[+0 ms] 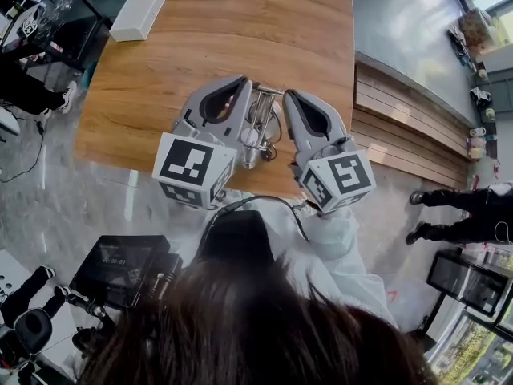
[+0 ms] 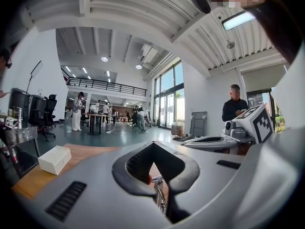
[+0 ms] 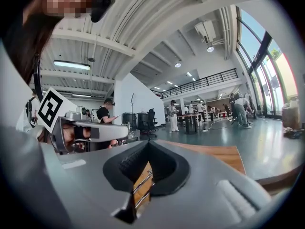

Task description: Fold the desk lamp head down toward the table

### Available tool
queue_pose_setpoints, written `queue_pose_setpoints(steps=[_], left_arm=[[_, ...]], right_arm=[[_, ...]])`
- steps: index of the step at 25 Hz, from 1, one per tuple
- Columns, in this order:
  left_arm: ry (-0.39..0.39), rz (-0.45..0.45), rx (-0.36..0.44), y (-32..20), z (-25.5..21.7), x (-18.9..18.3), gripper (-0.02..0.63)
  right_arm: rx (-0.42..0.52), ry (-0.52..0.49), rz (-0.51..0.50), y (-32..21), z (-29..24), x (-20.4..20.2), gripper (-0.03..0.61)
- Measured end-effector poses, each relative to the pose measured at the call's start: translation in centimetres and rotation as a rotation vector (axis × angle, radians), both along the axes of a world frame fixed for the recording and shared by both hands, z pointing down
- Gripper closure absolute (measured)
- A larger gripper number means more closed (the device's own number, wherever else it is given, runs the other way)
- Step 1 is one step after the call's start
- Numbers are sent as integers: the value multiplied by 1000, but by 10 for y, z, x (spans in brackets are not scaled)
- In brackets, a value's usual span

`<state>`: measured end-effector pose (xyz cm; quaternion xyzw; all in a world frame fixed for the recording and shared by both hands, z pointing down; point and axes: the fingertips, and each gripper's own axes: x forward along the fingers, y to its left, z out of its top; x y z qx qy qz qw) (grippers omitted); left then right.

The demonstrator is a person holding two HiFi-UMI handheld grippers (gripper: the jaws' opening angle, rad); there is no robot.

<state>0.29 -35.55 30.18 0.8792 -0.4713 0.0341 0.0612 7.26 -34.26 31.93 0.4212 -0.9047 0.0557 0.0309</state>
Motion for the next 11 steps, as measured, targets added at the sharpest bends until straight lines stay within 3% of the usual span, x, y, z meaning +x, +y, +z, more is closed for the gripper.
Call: queue_pose_setpoints(steps=[11], left_arm=[[-15,5,2,3,5,2,611]], right_arm=[[-13,0,-11,4,5,-1,578]])
